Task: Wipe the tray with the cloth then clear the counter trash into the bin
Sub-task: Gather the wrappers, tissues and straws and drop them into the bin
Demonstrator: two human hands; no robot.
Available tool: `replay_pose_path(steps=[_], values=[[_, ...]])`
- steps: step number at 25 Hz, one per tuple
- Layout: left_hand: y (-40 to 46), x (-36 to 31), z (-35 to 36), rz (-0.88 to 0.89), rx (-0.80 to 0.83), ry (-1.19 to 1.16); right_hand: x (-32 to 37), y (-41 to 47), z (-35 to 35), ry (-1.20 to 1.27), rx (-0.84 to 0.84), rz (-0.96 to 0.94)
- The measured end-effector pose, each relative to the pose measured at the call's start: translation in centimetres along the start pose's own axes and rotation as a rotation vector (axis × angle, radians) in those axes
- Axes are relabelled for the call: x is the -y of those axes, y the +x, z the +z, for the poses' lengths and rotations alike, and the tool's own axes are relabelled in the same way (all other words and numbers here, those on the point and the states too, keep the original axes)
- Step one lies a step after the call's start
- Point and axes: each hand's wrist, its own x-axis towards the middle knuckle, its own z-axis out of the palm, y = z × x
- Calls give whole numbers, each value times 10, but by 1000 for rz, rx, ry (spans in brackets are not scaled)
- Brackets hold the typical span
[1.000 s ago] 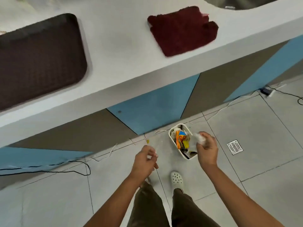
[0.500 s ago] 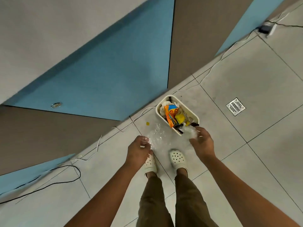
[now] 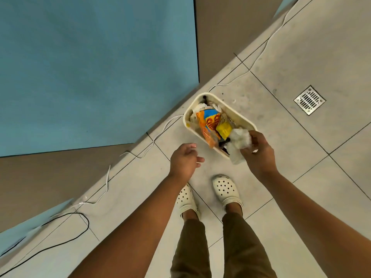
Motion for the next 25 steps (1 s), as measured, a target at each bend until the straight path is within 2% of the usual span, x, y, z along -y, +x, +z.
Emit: replay_pose_path(steps=[3,8,13,17,22,25], values=[[27,-6,24,30,0,14,-5,20,11,56,-30,32],[59,-7,52,7,-24,110,-20,44,32,-208,-67,0],[69,-3,65,-35,40,298,-36,49,56,-467,242,-32],[67,7,59,-87,28,255,-47,44,63,-739,264,-114],[73,17,44,-57,52,274,-55,70,80,-740,448,41],[72,20,27,-20,41,306,-53,74,77,-708,409,83]])
